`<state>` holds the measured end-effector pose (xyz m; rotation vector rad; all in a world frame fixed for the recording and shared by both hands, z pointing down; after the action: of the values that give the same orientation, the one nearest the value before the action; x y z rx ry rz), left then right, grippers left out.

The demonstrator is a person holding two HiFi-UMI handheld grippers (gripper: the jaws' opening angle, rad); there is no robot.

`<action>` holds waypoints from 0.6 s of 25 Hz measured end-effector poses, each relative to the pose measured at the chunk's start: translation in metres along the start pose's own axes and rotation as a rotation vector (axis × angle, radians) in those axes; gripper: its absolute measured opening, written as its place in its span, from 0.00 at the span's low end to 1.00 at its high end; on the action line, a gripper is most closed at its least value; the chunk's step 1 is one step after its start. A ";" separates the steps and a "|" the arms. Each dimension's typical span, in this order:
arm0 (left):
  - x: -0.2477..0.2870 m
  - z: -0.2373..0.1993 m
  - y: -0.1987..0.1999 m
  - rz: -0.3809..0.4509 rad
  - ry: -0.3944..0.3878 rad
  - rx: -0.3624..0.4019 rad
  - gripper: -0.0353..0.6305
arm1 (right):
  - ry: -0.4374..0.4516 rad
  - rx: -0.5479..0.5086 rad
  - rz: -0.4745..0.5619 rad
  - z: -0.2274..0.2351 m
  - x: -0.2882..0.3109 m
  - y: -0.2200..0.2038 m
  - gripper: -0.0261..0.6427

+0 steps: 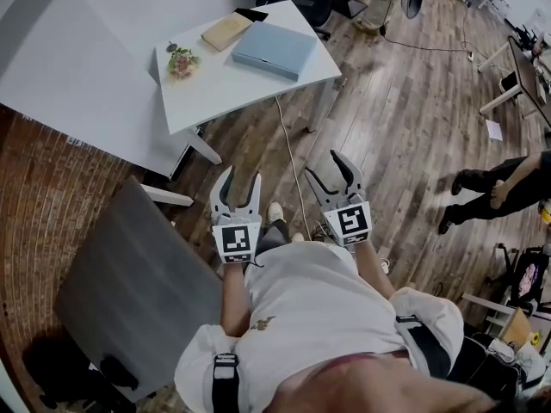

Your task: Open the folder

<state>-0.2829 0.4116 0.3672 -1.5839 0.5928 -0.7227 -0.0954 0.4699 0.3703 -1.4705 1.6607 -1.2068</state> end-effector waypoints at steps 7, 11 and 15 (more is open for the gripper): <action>0.040 -0.033 0.005 0.005 0.010 -0.012 0.38 | 0.015 -0.018 -0.015 0.017 0.052 -0.002 0.44; 0.058 -0.055 0.007 0.005 0.014 -0.017 0.40 | 0.015 -0.019 -0.024 0.022 0.079 -0.001 0.44; 0.075 -0.071 0.011 0.008 0.009 -0.023 0.41 | 0.011 -0.026 -0.034 0.027 0.100 0.001 0.44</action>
<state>-0.2850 0.3078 0.3701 -1.5994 0.6158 -0.7191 -0.0916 0.3660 0.3713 -1.5168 1.6710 -1.2182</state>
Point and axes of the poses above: the fingertips, and each gripper's own axes: x forward along the fingers, z to its right, y out of its top, the point moved 4 cm from there along -x, backward along the fingers, and after that the axes turned 15 degrees about -x, right-handed, at the moved point
